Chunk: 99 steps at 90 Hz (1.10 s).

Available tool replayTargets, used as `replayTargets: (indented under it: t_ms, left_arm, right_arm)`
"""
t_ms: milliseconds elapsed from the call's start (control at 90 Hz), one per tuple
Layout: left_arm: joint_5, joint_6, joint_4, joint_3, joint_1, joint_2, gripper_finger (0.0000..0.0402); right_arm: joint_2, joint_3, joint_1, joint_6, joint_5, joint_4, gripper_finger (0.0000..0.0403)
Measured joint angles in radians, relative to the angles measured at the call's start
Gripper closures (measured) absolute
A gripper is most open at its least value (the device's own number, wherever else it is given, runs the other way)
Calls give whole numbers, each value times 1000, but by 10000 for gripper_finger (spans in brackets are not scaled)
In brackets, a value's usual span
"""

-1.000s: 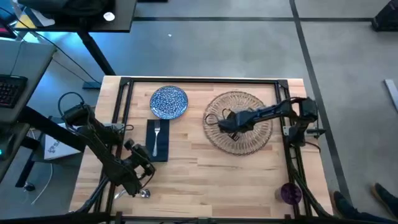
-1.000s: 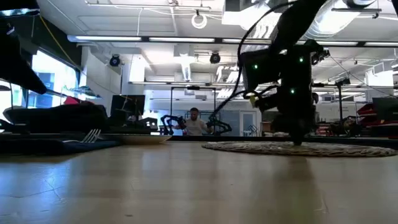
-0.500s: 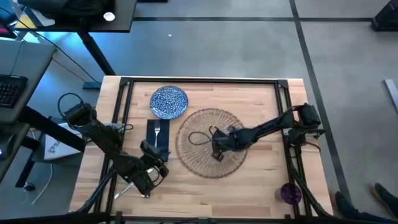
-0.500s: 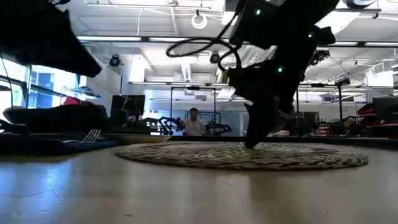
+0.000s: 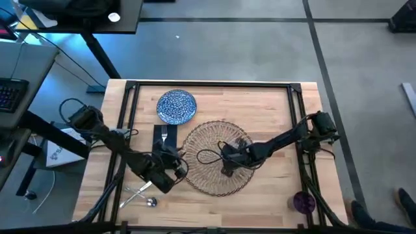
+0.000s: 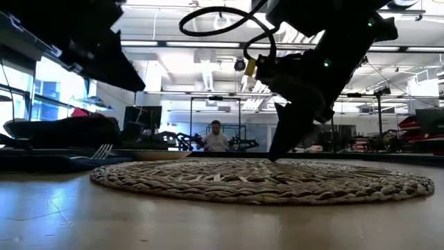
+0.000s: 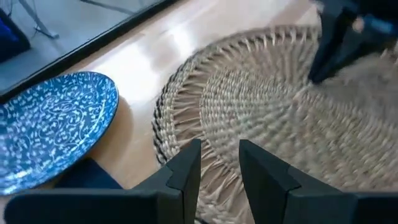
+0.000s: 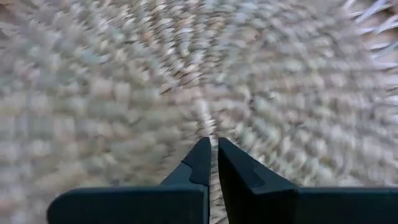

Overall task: Set table place
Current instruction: Move the brown placemat to the center of the table

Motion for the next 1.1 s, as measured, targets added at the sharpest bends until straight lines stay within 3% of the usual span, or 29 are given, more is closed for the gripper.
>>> replayTargets:
  t_ms: [167, 311, 478, 689, 833, 1100]
  left_arm:
    - [44, 85, 1, 0, 35, 0, 312]
    - [57, 145, -2, 0, 49, -3, 312]
    - [170, 193, -11, 0, 75, -32, 312]
    - [159, 234, -73, 0, 115, -66, 312]
    - [151, 325, -65, -21, 185, -73, 307]
    - [290, 626, 123, -129, 430, -72, 263]
  right_arm:
    - [0, 0, -33, 4, 33, -50, 403]
    - [22, 0, -78, -23, -11, -52, 403]
    - [64, 8, -142, -108, -31, -26, 403]
    - [58, 4, -213, -175, -20, -44, 403]
    - [50, 3, -226, -207, -27, -28, 403]
    - [56, 78, -227, -311, -28, -62, 399]
